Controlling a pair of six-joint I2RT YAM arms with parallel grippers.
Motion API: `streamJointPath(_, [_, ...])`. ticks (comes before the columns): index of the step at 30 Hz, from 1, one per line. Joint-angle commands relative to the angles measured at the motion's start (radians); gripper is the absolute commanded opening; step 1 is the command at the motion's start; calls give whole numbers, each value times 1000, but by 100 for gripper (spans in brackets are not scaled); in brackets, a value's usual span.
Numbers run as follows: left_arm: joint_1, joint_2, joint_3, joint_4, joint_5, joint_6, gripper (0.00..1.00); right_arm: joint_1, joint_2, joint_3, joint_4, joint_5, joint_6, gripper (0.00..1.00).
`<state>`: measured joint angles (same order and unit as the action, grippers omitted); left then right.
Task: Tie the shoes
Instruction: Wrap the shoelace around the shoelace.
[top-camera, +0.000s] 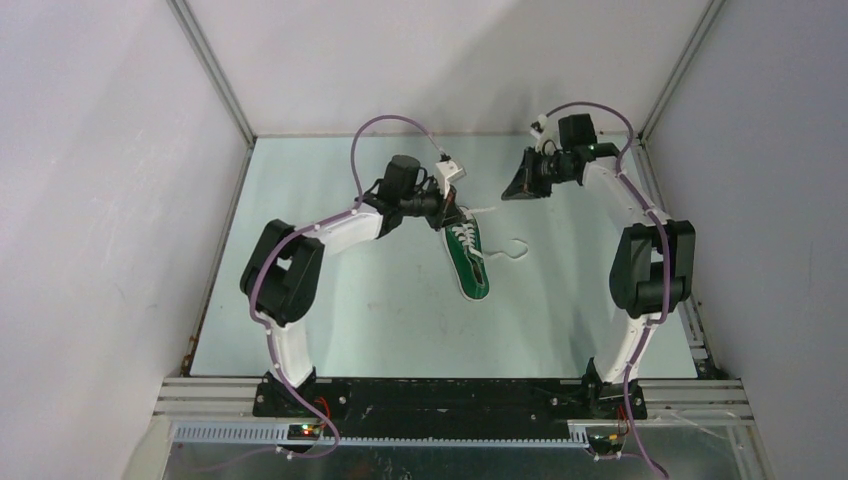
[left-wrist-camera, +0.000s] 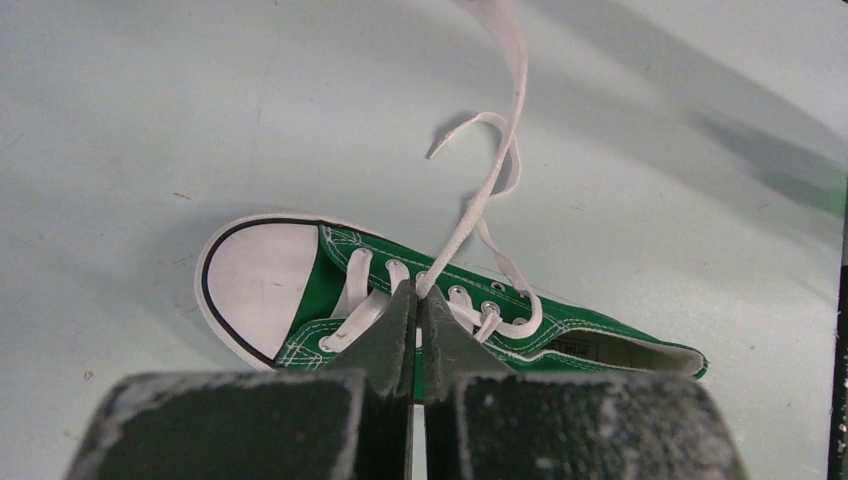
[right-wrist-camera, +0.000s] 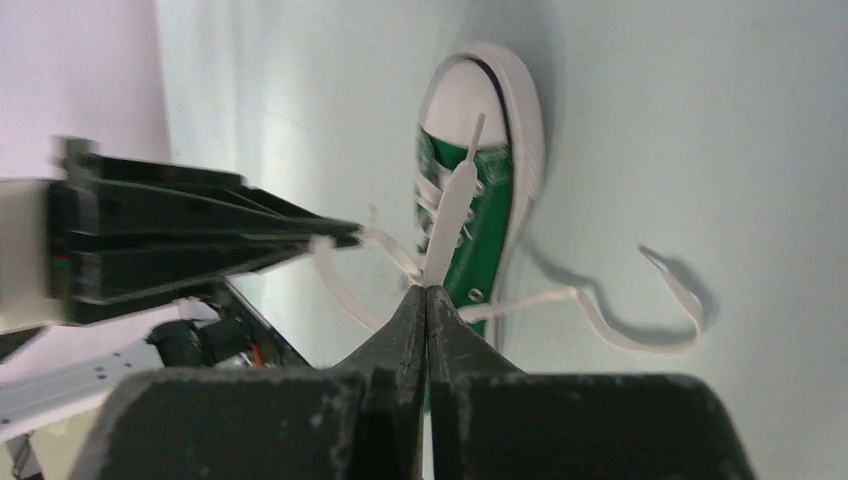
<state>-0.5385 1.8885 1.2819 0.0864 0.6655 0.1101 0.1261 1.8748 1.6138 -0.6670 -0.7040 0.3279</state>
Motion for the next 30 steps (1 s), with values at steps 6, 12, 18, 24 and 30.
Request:
streamJointPath(6, [24, -83, 0, 2, 9, -25, 0, 93, -42, -220, -154, 59, -252, 7])
streamJointPath(12, [25, -97, -24, -9, 27, -9, 1, 41, 6, -63, -205, 30, -337, 29])
streamJointPath(18, [25, -101, -41, -31, 47, 23, 2, 47, 69, 137, -188, -145, -496, 41])
streamJointPath(24, [26, -94, -45, 3, 88, -6, 4, 93, 162, 281, -216, -269, -616, 40])
streamJointPath(30, [34, -82, -60, 76, 110, -84, 5, 132, 212, 311, -285, -329, -701, 38])
